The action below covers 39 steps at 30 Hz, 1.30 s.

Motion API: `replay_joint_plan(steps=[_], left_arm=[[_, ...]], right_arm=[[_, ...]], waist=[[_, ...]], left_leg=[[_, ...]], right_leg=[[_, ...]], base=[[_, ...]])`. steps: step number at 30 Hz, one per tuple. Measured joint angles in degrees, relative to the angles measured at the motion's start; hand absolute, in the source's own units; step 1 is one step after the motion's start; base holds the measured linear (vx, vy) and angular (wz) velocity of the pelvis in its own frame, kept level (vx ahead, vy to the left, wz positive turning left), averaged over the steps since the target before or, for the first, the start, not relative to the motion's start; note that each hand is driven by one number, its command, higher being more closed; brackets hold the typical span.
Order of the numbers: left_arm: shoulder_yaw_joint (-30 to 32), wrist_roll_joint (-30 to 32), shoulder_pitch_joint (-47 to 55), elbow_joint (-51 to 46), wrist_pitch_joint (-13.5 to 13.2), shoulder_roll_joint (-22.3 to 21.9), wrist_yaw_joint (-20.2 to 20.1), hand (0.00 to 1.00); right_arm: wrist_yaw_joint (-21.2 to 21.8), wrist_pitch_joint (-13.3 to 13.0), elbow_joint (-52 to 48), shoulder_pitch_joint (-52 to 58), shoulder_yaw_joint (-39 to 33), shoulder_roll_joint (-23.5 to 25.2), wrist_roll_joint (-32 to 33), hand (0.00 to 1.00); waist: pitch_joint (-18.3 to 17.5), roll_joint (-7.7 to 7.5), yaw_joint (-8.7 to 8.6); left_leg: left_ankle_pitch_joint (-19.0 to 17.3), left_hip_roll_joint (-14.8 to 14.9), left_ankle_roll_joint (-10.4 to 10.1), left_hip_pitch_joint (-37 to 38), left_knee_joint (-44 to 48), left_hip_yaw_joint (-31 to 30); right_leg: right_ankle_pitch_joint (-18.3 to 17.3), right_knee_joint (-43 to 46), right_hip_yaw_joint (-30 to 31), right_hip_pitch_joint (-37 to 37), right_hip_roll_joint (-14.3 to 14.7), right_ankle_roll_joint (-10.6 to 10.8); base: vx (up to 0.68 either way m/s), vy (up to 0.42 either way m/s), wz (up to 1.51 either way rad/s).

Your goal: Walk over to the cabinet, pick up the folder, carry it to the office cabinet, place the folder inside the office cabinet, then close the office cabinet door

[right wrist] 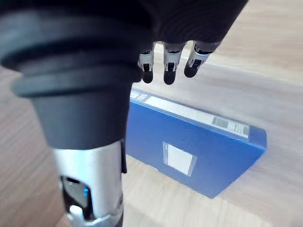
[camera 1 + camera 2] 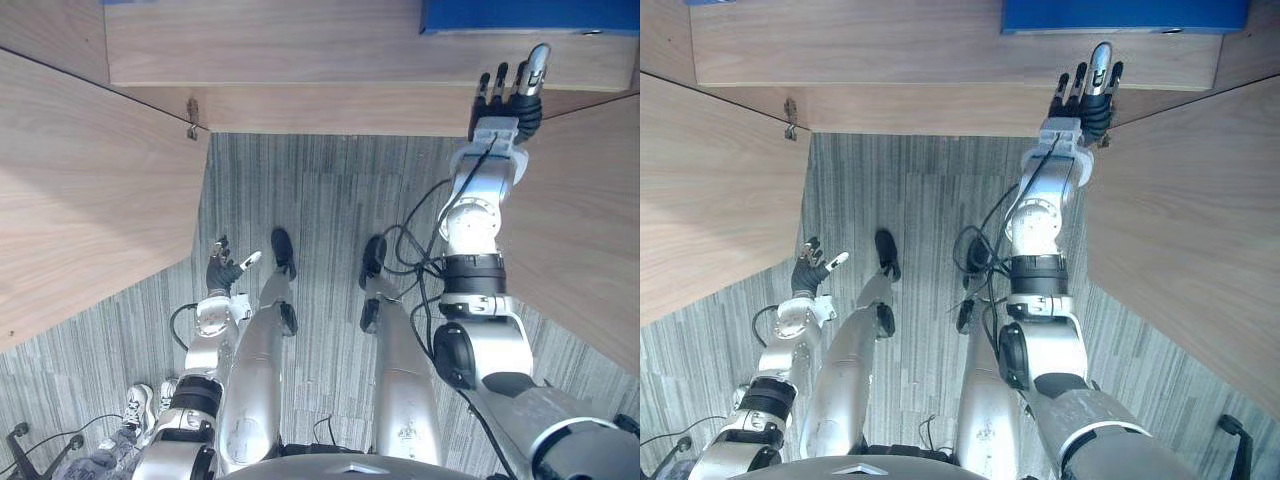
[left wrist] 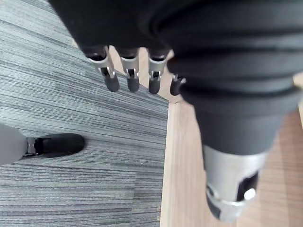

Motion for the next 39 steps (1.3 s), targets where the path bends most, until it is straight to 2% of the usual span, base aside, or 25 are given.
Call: replay_joint_plan(steps=[1,3,5,6,7,8,11,13,16,19,22,24,28,39], left_arm=[[0.5,0.6,-0.4,0.0,0.3,-0.5,0.5,0.00],[0.4,1.2,-0.8,0.0,0.3,-0.6,0.9,0.00],[0.6,2.8,-2.2,0.1,0.9,-1.0,1.8,0.00],[0.6,3.1,-2.6,0.1,0.9,-1.0,2.1,0.00],[0.6,4.3,-3.5,0.3,1.0,-1.0,2.8,0.00],[0.6,4.7,-4.6,0.6,1.2,-1.1,3.0,0.00],[0.6,5.6,-6.1,0.9,1.2,-1.1,3.5,0.00],[0.9,6.8,-6.8,1.2,1.3,-1.1,3.5,0.00],[1.2,7.8,-7.3,2.6,1.3,-1.2,3.5,0.00],[2.8,7.8,-7.4,2.8,1.3,-1.6,3.6,0.00],[3.1,8.8,-7.8,3.4,1.3,-1.5,3.7,0.00],[3.1,8.8,-7.8,3.4,1.3,-1.5,3.7,0.00],[4.5,8.8,-8.6,4.8,1.2,-0.9,3.7,0.00],[4.8,8.8,-9.4,7.5,1.1,0.9,3.8,0.00]], right_arm=[[-1.7,2.5,-2.2,2.3,0.1,-0.1,-8.4,0.00],[-2.6,4.5,-4.7,4.7,0.8,-0.4,-15.0,0.00],[-4.9,8.6,-8.1,7.6,1.7,-0.6,-29.2,0.00],[-5.6,9.6,-8.7,8.2,2.0,-0.6,-32.5,0.00],[-7.1,12.0,-8.9,8.8,2.5,-0.7,-41.8,0.00],[-8.0,13.6,-8.9,9.6,3.0,-1.1,-47.6,1.00],[-9.0,17.9,-9.0,10.1,3.9,-1.9,-61.1,1.00],[-8.9,21.6,-9.0,10.2,4.6,-2.7,-73.2,1.00],[-8.7,23.7,-8.4,10.0,5.2,-4.2,-81.8,1.00],[-7.7,24.6,-7.9,9.3,6.5,-6.3,-86.7,1.00],[-6.5,25.3,-3.7,7.3,7.8,-7.7,-90.8,1.00],[-6.4,25.8,-2.2,6.6,9.2,-8.6,-91.1,1.00],[-5.1,25.7,1.5,2.3,14.0,-10.8,-93.1,1.00],[-2.0,24.0,13.5,-11.5,22.7,-19.4,-92.5,1.00]], waist=[[0.0,-0.02,-0.05],[0.0,-0.06,-0.23],[0.0,-0.09,-0.39],[0.0,-0.09,-0.54],[0.0,-0.10,-0.90],[0.0,-0.11,-1.14],[-0.1,-0.14,-1.38],[0.0,-0.16,-1.44],[0.0,-0.19,-1.49],[0.0,-0.28,-1.59],[0.0,-0.53,-1.72],[0.0,-0.87,-1.65],[-0.5,-3.21,-1.99],[-0.5,-3.34,-1.90]], left_leg=[[-0.2,0.1,0.1,0.4,0.0,0.2],[-0.6,0.1,-0.2,0.5,0.1,0.5],[-0.8,0.3,0.0,0.5,0.2,1.2],[-0.9,0.3,0.1,0.4,0.3,1.3],[-1.0,0.3,0.2,0.4,0.4,1.4],[-1.1,0.4,0.3,0.4,0.5,1.4],[-1.2,0.5,0.5,0.3,0.7,1.4],[-1.8,1.0,0.7,-0.6,2.1,1.4],[-2.3,1.1,0.8,-0.9,2.9,1.4],[-3.2,1.4,1.0,-2.4,4.8,1.3],[-3.4,1.4,1.0,-3.1,5.6,1.2],[-3.5,1.5,1.0,-3.2,5.8,1.2],[-4.1,1.7,1.0,-5.9,7.8,1.1],[-4.3,1.8,1.3,-10.9,10.5,-0.2]], right_leg=[[0.1,-0.2,0.2,0.3,0.1,0.0],[0.2,-0.5,0.4,0.5,0.2,0.1],[0.8,-1.5,1.1,0.6,0.4,0.4],[0.9,-1.8,1.2,0.6,0.5,0.5],[1.1,-2.2,1.3,0.8,0.5,0.6],[1.4,-2.7,1.2,1.0,0.7,0.6],[1.5,-3.0,1.2,1.1,0.8,0.7],[1.6,-3.1,1.1,1.0,1.0,0.6],[1.6,-3.0,1.1,0.9,1.1,0.6],[1.5,-2.6,1.2,0.1,1.1,0.7],[1.5,-2.3,1.1,-0.4,1.1,0.7],[1.4,-2.0,1.1,-0.5,1.1,0.7],[0.8,-0.1,1.1,-3.2,0.9,0.5],[-0.2,3.2,-0.2,-7.7,0.1,0.2]], base=[[0.02,-0.034,-0.07],[0.02,-0.026,-0.09],[0.02,-0.021,-0.15],[0.02,-0.011,-0.12],[0.02,-0.006,-0.07],[0.02,-0.007,-0.05],[0.02,-0.011,-0.02],[0.03,-0.027,-0.04],[0.05,-0.033,-0.03],[0.03,-0.022,-0.03],[0.01,-0.009,0.00],[0.00,0.000,0.00],[0.01,-0.030,0.01],[0.02,-0.026,0.07]])
